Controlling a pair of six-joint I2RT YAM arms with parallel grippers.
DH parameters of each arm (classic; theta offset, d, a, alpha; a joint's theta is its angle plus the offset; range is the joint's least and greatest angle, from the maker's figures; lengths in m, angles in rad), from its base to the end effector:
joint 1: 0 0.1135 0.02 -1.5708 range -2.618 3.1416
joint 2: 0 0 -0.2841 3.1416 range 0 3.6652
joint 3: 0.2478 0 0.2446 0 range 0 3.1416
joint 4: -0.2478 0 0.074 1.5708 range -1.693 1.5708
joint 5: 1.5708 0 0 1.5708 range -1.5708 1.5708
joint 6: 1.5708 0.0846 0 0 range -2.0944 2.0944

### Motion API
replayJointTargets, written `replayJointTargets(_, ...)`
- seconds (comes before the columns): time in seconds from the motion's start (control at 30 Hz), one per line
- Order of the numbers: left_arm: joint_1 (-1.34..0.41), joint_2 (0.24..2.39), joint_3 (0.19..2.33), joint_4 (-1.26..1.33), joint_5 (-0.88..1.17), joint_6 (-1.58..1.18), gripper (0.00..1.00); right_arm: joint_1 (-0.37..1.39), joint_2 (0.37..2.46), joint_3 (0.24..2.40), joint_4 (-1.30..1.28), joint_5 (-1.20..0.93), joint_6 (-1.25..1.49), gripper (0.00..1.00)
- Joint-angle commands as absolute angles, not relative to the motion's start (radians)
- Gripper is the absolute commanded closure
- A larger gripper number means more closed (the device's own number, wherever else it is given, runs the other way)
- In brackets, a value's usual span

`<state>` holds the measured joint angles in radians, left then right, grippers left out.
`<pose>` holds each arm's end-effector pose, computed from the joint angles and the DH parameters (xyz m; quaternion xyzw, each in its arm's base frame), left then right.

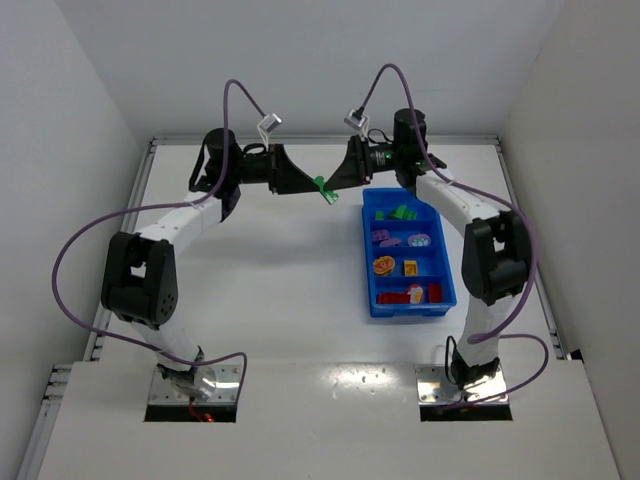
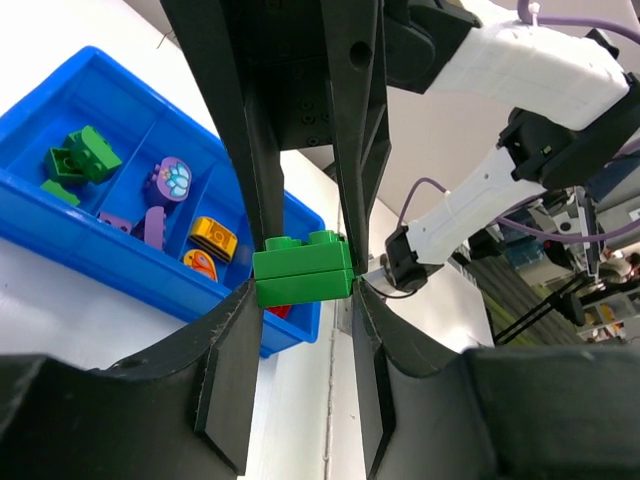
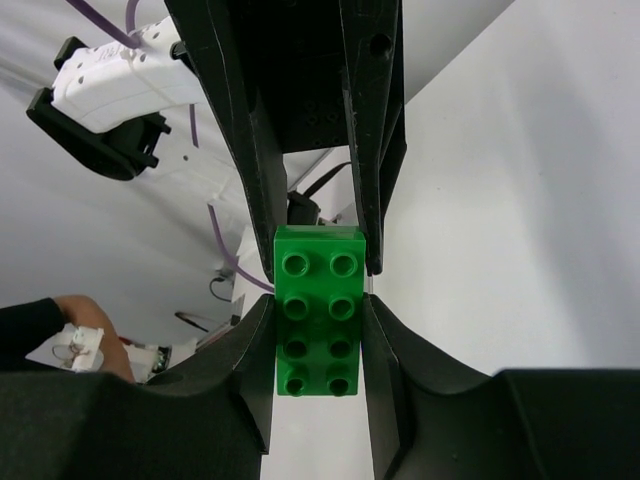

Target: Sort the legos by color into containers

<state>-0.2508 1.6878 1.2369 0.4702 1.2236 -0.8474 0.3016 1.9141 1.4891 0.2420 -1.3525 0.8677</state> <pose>0.3634 -0.1752 0.3483 0.2234 0.6684 -0.6481 0.2886 0.4025 0.2117 0.3211 -0.2169 0.6875 0.6765 0.1504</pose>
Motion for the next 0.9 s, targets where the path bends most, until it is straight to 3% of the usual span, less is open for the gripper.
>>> replayJointTargets(0.0, -0.275, 1.661, 1.189, 0.509, 1.259, -0.848, 0.92, 0.302, 1.913, 1.528, 0.273, -1.313, 0.815, 1.00)
replayJointTargets(0.43, -0.275, 1.612, 1.134, 0.376, 1.250, -0.730, 1.00, 0.241, 1.931, 1.560, 0.235, -1.304, 0.792, 1.00)
replayJointTargets(0.87, -0.275, 1.594, 1.143, 0.292, 1.220, -0.666, 1.00, 0.198, 1.904, 1.551, 0.226, -1.304, 0.770, 1.00)
